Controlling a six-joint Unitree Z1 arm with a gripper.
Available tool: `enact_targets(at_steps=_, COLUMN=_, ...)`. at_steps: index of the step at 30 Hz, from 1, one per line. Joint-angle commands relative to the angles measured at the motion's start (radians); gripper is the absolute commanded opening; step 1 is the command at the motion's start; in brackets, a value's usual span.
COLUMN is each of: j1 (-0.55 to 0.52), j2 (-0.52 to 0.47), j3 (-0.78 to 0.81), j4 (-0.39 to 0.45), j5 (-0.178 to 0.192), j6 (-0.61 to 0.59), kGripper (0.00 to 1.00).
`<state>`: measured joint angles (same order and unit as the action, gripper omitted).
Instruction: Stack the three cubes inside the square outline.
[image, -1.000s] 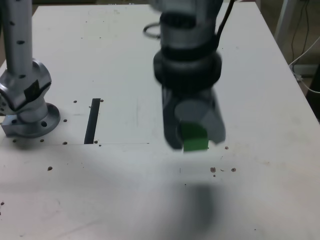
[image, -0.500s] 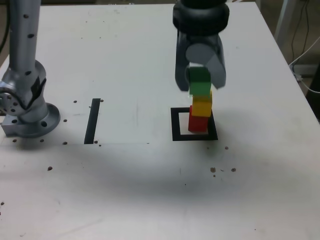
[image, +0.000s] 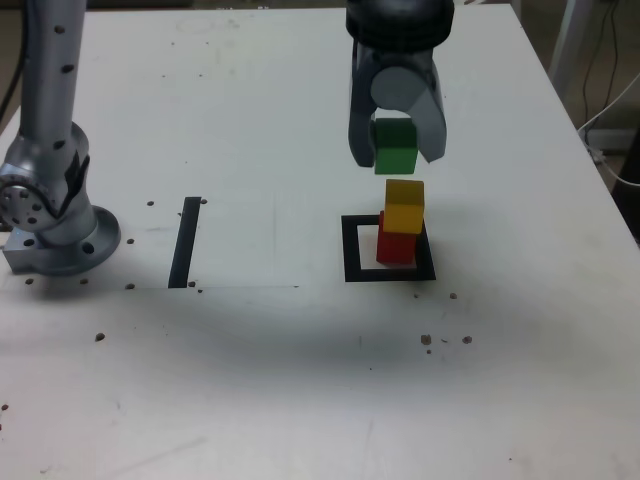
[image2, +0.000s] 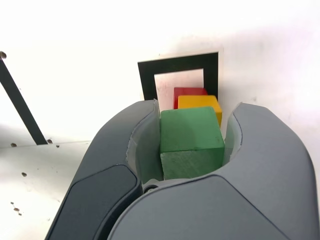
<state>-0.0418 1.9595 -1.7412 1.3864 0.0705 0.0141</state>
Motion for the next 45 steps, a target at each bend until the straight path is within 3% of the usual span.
enact_targets(at_steps=1, j1=-0.010, j2=0.003, j3=-0.001, j4=0.000, j5=-0.006, j6=-0.007, kGripper=0.08)
enact_targets(at_steps=10, j1=-0.039, j2=0.012, j3=0.003, j4=-0.011, j5=-0.023, j6=-0.055, kGripper=0.08)
enact_targets(at_steps=21, j1=-0.026, j2=0.024, j3=0.003, j4=-0.015, j5=-0.007, j6=-0.052, kGripper=0.09)
enact_targets(at_steps=38, j1=-0.023, j2=0.043, j3=-0.007, j4=-0.021, j5=-0.050, j6=-0.029, kGripper=0.10)
enact_targets(at_steps=42, j1=-0.021, j2=0.048, j3=-0.006, j4=-0.024, j5=-0.053, j6=-0.029, kGripper=0.21)
enact_targets(at_steps=45, j1=-0.017, j2=0.055, j3=0.000, j4=-0.027, j5=-0.061, j6=-0.026, kGripper=0.42)
